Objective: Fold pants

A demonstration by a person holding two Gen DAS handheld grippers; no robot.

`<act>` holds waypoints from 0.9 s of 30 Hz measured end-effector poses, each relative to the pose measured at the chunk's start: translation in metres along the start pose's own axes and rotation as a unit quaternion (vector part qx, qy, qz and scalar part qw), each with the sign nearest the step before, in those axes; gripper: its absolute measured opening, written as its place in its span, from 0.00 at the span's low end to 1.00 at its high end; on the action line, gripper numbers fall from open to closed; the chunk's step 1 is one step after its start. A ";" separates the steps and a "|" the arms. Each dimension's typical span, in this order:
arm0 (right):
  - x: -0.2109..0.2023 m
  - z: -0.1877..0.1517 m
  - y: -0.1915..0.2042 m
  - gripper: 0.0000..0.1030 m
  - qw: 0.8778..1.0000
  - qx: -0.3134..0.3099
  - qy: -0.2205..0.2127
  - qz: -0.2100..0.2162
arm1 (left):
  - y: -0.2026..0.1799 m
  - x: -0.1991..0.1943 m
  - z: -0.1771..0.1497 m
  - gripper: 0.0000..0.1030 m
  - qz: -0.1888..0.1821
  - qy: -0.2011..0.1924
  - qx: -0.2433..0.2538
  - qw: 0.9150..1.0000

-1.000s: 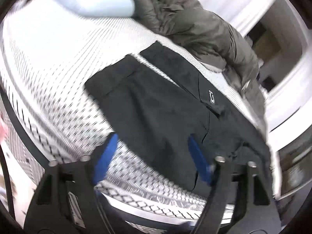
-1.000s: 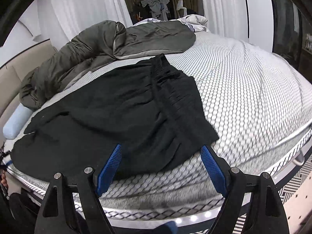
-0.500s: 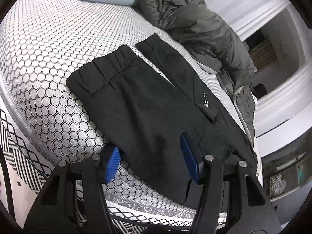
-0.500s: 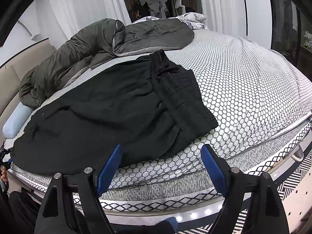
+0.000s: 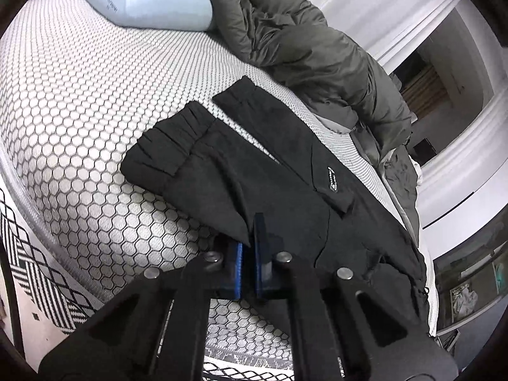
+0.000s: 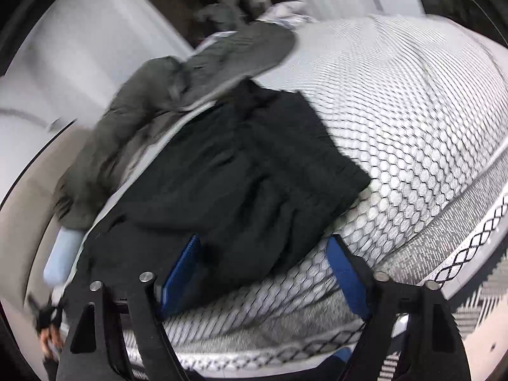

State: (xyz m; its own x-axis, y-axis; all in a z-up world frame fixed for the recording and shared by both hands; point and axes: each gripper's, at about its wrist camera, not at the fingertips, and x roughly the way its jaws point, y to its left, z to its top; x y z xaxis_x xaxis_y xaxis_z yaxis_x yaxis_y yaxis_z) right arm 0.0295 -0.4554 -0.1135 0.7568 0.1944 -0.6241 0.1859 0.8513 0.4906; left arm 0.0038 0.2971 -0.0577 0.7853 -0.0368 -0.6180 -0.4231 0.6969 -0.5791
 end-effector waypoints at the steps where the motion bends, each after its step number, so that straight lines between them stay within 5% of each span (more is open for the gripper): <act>1: 0.005 0.004 -0.001 0.66 1.000 0.012 0.001 -0.010 | -0.002 -0.001 0.001 0.02 0.001 -0.002 0.003 1.000; 4: 0.011 0.014 -0.003 0.41 0.999 0.037 -0.010 -0.014 | -0.006 -0.003 0.005 0.02 0.004 -0.008 0.010 1.000; 5: 0.009 0.015 -0.003 0.22 0.999 0.041 -0.012 -0.010 | -0.007 -0.004 0.006 0.01 0.004 -0.010 0.009 1.000; 6: 0.006 0.015 -0.002 0.15 0.999 0.040 -0.017 -0.004 | -0.007 -0.008 0.005 0.01 0.003 -0.013 0.008 1.000; 17: -0.052 0.008 0.022 0.11 0.998 0.001 -0.067 0.005 | -0.009 -0.040 0.023 0.00 -0.027 -0.048 0.012 0.998; 27: -0.017 0.122 0.110 0.11 0.987 -0.059 -0.150 -0.013 | -0.091 0.034 0.129 0.00 -0.015 -0.041 0.050 0.998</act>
State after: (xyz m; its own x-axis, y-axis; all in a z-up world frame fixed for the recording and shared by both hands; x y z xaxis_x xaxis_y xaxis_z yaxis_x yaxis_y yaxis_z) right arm 0.1140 -0.4242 0.0252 0.9075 0.0346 -0.4186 0.1463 0.9082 0.3922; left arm 0.1273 0.3248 0.0430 0.8330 -0.0036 -0.5533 -0.3540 0.7651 -0.5379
